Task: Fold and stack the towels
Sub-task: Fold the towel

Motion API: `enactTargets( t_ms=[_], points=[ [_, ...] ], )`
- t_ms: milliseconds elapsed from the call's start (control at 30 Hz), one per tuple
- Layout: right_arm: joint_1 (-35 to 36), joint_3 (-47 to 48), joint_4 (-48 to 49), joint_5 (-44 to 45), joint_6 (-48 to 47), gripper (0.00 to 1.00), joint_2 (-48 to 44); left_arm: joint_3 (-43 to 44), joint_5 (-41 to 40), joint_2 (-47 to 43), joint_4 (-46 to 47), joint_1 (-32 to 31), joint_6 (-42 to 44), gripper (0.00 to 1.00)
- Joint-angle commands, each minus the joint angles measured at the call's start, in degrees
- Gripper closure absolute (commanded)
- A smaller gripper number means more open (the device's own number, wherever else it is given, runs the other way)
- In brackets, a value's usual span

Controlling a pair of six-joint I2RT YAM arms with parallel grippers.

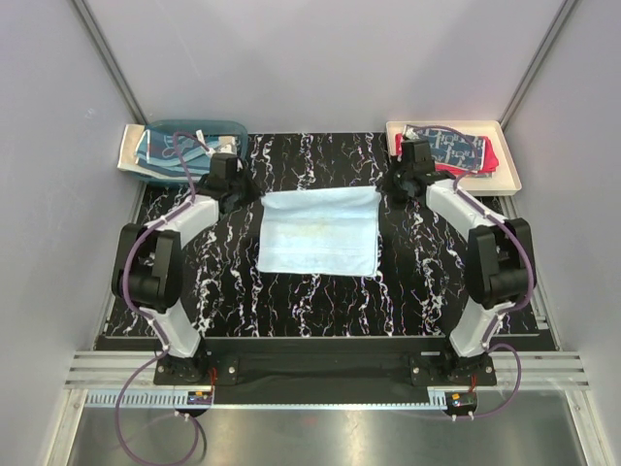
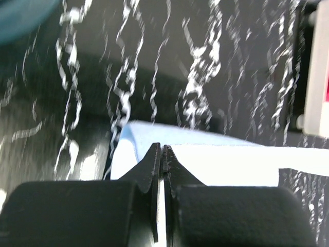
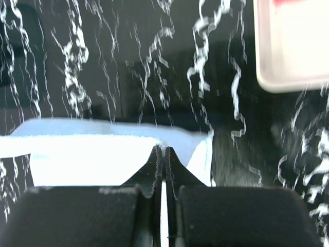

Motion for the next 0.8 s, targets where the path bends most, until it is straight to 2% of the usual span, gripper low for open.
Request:
enactTargets(
  t_ms=[0,100,333,767],
  points=[
    [0.1,-5.5,4.2,-1.5,2.5,1.0,-5.8,-4.5,-5.1,-6.6,2.2,-0.4,-1.1,1.0],
    [1.2,-10.8,5.2,-2.3,3.5,1.0,-8.8,-8.5,-5.2,-9.5,2.5,-0.5,-2.0,1.0],
    [3.3,-16.9,5.0,-1.6,4.2,1.0,-13.1,-15.8,-5.1,-15.6,3.3,-1.9,-3.1,1.0],
    [4.6,-24.2,5.0,0.7,5.4,1.0,-21.8,-22.5,-6.0,-25.0,4.0,-3.3,-3.1,1.0]
  ],
)
